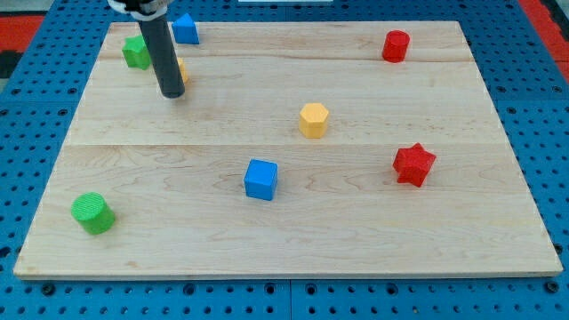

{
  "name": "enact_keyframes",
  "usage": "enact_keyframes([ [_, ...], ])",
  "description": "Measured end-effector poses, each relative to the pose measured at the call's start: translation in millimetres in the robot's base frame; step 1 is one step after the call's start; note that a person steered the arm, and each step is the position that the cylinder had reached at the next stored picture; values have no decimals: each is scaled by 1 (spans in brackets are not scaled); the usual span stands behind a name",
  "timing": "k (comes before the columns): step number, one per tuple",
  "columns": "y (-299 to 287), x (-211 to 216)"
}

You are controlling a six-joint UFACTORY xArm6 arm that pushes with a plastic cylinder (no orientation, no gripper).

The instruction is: Move yellow hexagon slightly down

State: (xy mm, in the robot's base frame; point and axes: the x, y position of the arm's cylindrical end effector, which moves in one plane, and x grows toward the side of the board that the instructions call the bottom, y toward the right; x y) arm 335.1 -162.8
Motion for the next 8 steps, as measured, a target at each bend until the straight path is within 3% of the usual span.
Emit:
enact_keyframes([
  [1, -7, -33],
  [4, -2, -67],
  [7, 163, 12],
  [8, 246, 21],
])
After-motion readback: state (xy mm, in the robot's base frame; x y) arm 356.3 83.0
